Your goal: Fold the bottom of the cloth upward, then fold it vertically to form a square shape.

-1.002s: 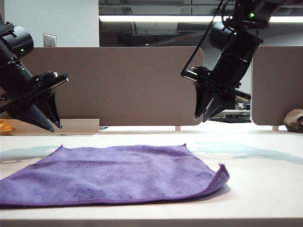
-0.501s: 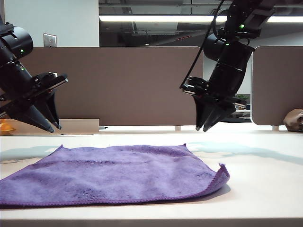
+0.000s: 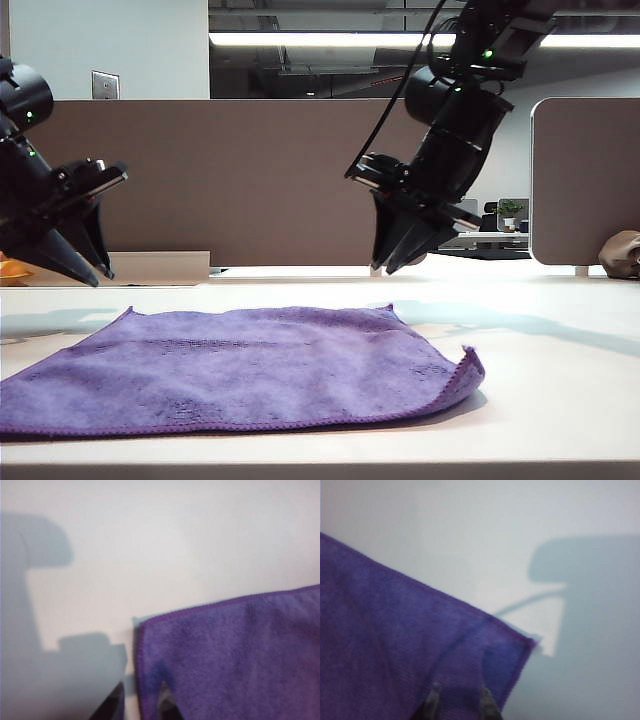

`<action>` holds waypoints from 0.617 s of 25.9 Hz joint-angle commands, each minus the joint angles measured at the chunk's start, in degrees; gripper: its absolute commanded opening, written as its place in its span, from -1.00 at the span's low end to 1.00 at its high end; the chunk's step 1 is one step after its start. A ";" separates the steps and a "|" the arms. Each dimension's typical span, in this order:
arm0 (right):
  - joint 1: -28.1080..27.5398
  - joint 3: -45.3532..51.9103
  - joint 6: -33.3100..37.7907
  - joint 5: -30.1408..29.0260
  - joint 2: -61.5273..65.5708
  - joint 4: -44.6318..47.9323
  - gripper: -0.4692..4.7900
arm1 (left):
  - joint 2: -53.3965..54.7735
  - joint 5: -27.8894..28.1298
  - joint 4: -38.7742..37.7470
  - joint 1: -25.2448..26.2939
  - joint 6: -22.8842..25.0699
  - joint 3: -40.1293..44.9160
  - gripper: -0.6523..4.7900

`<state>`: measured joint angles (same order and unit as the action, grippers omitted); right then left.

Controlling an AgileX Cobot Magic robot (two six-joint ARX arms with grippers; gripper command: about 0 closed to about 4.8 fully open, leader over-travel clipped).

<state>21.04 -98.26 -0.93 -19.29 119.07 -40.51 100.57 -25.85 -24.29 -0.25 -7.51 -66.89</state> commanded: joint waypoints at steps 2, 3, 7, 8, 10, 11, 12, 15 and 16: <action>0.13 -0.22 2.45 0.42 1.03 0.22 -0.43 | 2.82 -2.67 0.44 -0.66 0.07 -0.09 -0.43; 0.13 -0.22 2.45 0.94 1.03 0.24 -0.43 | 2.89 -2.69 0.52 -0.66 0.07 -0.09 -0.43; 0.13 -0.24 2.45 2.29 1.03 0.33 -0.43 | 2.86 -2.64 2.64 -0.66 -0.02 -0.09 -0.43; 0.11 -0.22 2.45 2.36 1.03 0.09 -0.43 | 2.86 -2.64 3.26 -0.66 -0.07 -0.09 -0.43; 0.13 -0.22 2.47 2.40 1.03 0.04 -0.43 | 3.15 -2.56 5.01 -0.66 -0.26 -0.11 -0.43; 0.13 -0.22 2.89 2.43 1.03 0.02 -0.43 | 3.43 -2.43 6.05 -0.63 -1.27 -0.15 -0.43; 0.13 -0.22 3.08 2.45 1.03 0.00 -0.43 | 3.76 -2.45 6.84 -0.63 -2.08 -0.15 -0.43; 0.13 -0.22 3.76 2.43 1.03 0.24 -0.43 | 4.72 -2.45 7.93 -0.63 -3.06 -0.20 -0.43; 0.11 -0.24 3.93 2.45 1.03 0.46 -0.43 | 5.09 -2.43 7.76 -0.63 -3.02 -0.22 -0.43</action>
<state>21.04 -98.26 2.57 -16.86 120.46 -40.58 105.62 -28.25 -16.91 -0.93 -10.17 -66.92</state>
